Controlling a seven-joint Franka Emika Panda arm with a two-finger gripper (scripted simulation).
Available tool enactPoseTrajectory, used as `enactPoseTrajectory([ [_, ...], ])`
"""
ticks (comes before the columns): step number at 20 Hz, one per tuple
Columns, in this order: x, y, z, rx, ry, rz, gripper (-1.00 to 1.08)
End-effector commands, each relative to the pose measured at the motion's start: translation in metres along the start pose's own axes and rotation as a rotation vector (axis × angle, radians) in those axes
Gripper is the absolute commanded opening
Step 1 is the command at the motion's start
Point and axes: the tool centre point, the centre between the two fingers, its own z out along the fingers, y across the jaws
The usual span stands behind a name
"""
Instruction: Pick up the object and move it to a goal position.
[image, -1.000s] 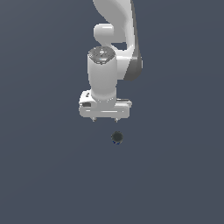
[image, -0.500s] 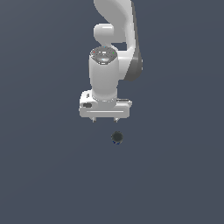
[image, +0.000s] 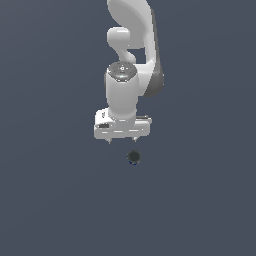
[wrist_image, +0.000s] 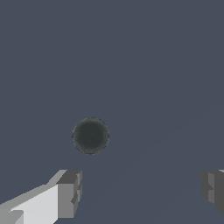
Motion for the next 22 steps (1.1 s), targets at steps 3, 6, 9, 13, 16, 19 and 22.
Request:
enactPoseTrajectory([
  [3, 0.002, -0.009, 0.017, 0.003, -0.006, -0.095, 1.00],
  [6, 0.003, -0.016, 0.032, 0.007, -0.011, -0.179, 1.00],
  [9, 0.004, -0.026, 0.049, 0.014, -0.015, -0.274, 1.00],
  [13, 0.005, -0.037, 0.069, 0.024, -0.018, -0.387, 1.00],
  [16, 0.004, -0.044, 0.080, 0.032, -0.019, -0.455, 1.00],
  [19, 0.004, -0.050, 0.089, 0.038, -0.020, -0.506, 1.00],
  [22, 0.004, -0.054, 0.096, 0.043, -0.020, -0.543, 1.00],
])
